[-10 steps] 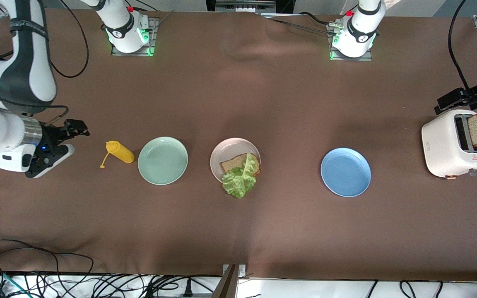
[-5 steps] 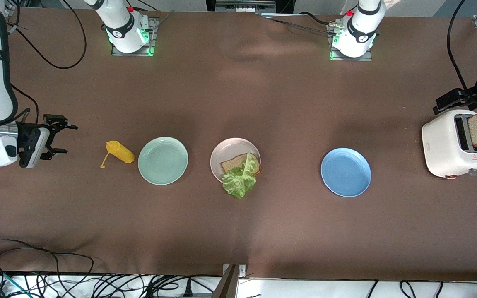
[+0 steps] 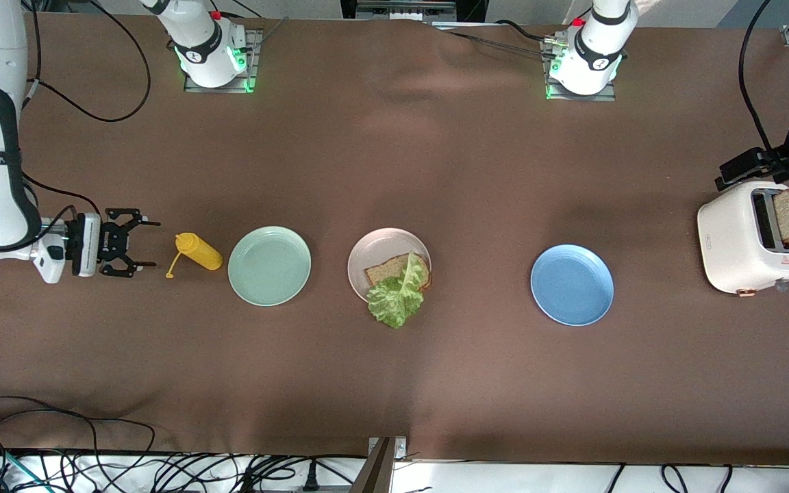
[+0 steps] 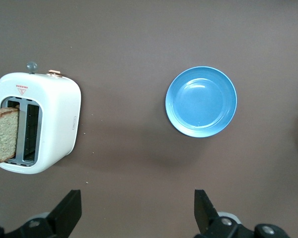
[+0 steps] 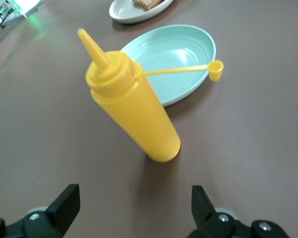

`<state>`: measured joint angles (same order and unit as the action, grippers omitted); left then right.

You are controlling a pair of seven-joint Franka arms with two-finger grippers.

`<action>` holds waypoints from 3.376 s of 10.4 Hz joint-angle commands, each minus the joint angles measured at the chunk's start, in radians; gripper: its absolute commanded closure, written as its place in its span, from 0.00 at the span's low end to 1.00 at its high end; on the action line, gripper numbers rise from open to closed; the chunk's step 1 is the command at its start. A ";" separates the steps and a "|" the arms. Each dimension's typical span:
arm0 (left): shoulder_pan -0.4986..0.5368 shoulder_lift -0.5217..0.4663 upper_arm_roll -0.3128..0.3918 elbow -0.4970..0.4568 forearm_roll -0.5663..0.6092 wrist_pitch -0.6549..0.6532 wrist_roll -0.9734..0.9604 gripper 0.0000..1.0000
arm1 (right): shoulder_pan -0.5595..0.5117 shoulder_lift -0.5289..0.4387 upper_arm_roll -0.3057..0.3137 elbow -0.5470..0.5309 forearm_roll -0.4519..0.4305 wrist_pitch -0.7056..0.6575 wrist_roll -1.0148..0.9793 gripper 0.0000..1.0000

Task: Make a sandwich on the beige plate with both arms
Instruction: 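Grasp the yellow mustard bottle with the right gripper, then lift the mustard bottle and carry it over the mint-green plate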

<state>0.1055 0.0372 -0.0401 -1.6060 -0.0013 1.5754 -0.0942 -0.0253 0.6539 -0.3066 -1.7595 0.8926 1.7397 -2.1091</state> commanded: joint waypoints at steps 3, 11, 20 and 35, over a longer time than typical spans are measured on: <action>0.008 0.009 -0.001 0.021 0.018 -0.011 0.008 0.00 | -0.016 0.027 0.049 -0.080 0.238 -0.021 -0.268 0.00; -0.007 0.009 -0.004 0.021 0.018 -0.011 0.007 0.00 | -0.013 0.032 0.084 -0.066 0.296 -0.106 -0.293 1.00; 0.008 0.009 0.000 0.021 0.020 -0.011 0.008 0.00 | 0.077 -0.100 0.256 0.128 -0.202 0.086 0.473 1.00; 0.022 0.009 0.005 0.021 0.018 -0.009 0.010 0.00 | 0.821 0.125 0.116 0.545 -1.305 0.069 1.262 1.00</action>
<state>0.1169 0.0394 -0.0302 -1.6044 -0.0013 1.5754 -0.0942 0.7606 0.7382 -0.1755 -1.2571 -0.3183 1.8533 -0.8438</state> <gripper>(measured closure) 0.000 0.912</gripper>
